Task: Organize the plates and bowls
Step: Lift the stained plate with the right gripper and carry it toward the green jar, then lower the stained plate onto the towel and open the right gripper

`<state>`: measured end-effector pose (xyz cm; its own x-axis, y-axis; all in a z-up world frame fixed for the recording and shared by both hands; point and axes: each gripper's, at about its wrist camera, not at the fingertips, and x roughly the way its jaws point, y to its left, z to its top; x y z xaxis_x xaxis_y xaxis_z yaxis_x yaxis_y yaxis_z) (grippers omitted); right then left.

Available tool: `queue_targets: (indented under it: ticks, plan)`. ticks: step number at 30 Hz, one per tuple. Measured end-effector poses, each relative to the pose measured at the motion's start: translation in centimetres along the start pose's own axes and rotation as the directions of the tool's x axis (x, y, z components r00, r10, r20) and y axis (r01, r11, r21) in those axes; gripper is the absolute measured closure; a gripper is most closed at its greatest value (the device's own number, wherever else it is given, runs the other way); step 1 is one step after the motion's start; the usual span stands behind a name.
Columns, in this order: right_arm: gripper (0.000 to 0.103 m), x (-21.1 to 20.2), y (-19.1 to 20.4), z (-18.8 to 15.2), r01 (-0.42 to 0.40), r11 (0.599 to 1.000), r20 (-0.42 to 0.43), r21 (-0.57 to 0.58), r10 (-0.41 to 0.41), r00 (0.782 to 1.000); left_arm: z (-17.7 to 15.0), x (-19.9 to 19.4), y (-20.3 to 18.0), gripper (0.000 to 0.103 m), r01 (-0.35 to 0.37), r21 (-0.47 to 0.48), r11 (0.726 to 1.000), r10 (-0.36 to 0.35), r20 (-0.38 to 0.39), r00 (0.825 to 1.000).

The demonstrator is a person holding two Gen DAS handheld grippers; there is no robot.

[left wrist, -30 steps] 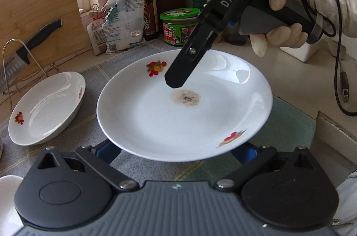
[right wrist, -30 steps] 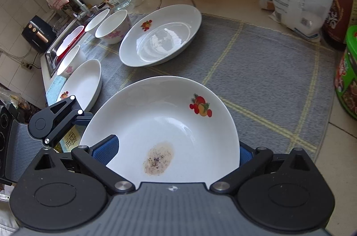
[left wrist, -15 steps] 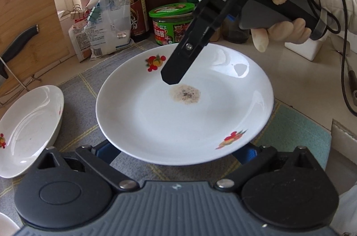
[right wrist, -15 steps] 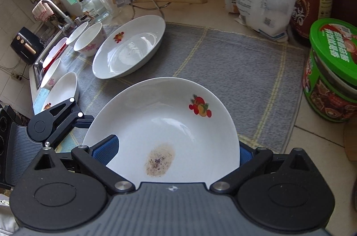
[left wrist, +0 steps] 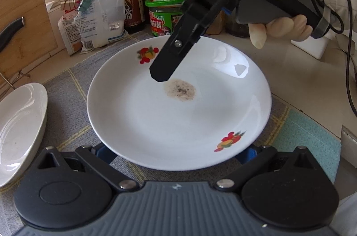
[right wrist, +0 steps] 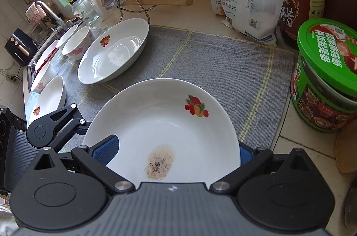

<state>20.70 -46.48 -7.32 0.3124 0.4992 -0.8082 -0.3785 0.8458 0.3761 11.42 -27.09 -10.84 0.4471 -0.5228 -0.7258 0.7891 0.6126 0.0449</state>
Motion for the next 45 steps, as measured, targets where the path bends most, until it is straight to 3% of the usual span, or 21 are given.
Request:
queue_targets:
  ticks: [14, 19, 31, 37, 45]
  plan:
    - [0.000, 1.2, -0.3, 0.0, 0.018, 1.000, -0.010, 0.001, -0.018, 1.000, 0.7, 0.4, 0.5, 0.001, 0.027, -0.048, 0.998, -0.029, -0.039, 0.999]
    - [0.000, 1.3, -0.1, -0.1, 0.047, 0.999, -0.006, -0.008, -0.047, 0.999, 0.6, 0.2, 0.2, 0.001, 0.040, -0.041, 0.998, -0.042, -0.047, 0.998]
    - [0.000, -1.9, 2.0, -0.4, 0.151, 0.986, 0.035, -0.068, -0.149, 0.988, -0.4, -3.2, 1.0, 0.001, 0.079, -0.130, 0.988, -0.085, -0.036, 0.996]
    - [0.000, -3.7, 4.1, -0.7, 0.184, 0.977, 0.073, -0.104, -0.177, 0.982, -0.9, -6.3, 1.6, 0.001, 0.043, -0.165, 0.985, -0.042, 0.010, 0.999]
    - [0.000, -4.4, 9.8, -1.1, 0.142, 0.979, 0.152, -0.148, -0.120, 0.981, -2.9, -11.4, 0.7, 0.001, -0.096, -0.230, 0.968, 0.117, 0.080, 0.990]
